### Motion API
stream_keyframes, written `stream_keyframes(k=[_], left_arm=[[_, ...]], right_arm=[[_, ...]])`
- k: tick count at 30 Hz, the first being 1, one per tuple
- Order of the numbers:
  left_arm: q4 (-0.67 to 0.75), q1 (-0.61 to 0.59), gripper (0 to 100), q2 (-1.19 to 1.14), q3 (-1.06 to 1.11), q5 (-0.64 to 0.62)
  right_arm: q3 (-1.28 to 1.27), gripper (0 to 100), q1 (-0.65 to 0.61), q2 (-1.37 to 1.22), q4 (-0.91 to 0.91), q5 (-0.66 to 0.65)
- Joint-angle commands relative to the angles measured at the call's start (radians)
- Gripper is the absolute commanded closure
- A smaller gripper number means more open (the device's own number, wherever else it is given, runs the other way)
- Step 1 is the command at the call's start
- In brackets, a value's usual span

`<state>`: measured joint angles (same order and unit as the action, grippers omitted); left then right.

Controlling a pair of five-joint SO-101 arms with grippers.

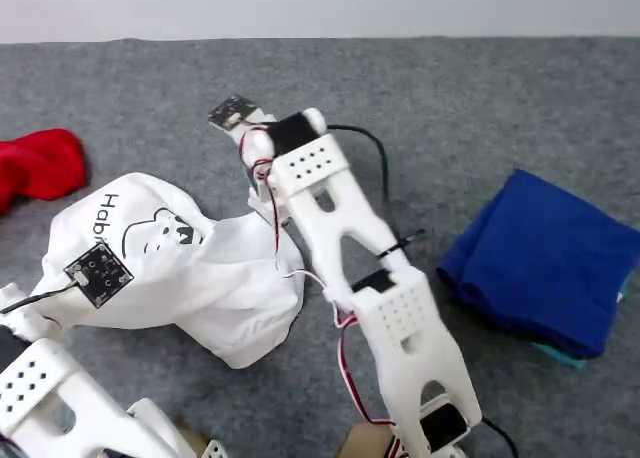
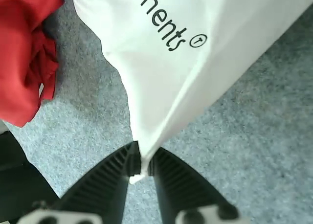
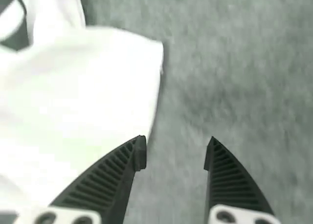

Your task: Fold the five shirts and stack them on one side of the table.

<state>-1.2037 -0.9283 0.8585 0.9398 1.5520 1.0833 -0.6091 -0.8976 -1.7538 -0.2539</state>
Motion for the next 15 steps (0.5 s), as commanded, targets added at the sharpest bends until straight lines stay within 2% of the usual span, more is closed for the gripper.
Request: stream_keyframes(k=[1, 6, 15], left_arm=[[-0.002, -0.003, 99, 0.023, -0.007, -0.012], [-0.002, -0.003, 99, 0.023, -0.007, -0.012], [-0.002, -0.002, 99, 0.023, -0.005, -0.054]], right_arm=[[0.184, 79.1, -0.038, -0.065, -0.039, 0.012], [0.259, 79.0, -0.087, -0.154, -0.039, 0.011], [0.262, 79.4, -0.084, -0.292, -0.025, 0.012]])
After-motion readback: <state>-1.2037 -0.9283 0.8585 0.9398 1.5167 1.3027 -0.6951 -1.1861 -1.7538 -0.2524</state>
